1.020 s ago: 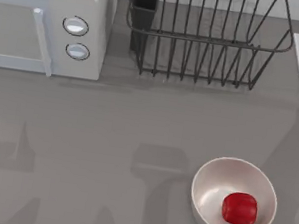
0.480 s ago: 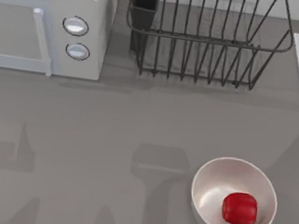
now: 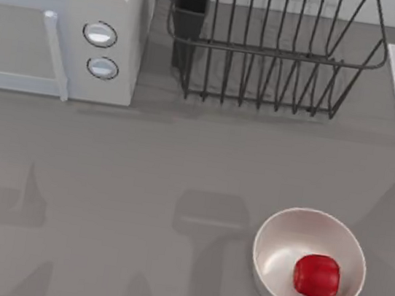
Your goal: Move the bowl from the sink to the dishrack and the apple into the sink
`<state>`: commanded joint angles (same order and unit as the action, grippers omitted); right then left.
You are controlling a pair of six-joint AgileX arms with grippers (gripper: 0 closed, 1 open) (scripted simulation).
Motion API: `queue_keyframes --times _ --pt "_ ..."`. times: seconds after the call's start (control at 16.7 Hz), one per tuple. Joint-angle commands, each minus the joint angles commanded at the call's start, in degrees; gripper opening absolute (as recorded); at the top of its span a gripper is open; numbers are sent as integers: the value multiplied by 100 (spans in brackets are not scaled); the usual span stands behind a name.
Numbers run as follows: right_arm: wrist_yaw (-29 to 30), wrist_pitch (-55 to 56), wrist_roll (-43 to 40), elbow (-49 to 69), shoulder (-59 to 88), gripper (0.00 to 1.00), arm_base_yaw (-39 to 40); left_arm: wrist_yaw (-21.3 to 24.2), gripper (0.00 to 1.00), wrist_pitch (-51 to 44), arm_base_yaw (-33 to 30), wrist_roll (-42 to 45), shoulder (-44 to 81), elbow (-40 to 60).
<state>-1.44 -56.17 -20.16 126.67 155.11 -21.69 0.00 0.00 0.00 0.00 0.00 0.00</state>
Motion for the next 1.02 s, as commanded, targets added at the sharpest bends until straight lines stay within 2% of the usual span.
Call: queue_keyframes --times 0.18,0.24,0.78,1.02 --pt "0 0 0 0 0 2 0 0 100 0 0 0 0 0" --pt "0 0 0 0 0 0 0 0 100 0 0 0 0 0" --pt "-5 -5 3 -19 -45 0 16 0 100 0 0 0 0 0" --pt "-32 -353 -241 -362 -636 0 -242 0 100 0 0 0 0 0"
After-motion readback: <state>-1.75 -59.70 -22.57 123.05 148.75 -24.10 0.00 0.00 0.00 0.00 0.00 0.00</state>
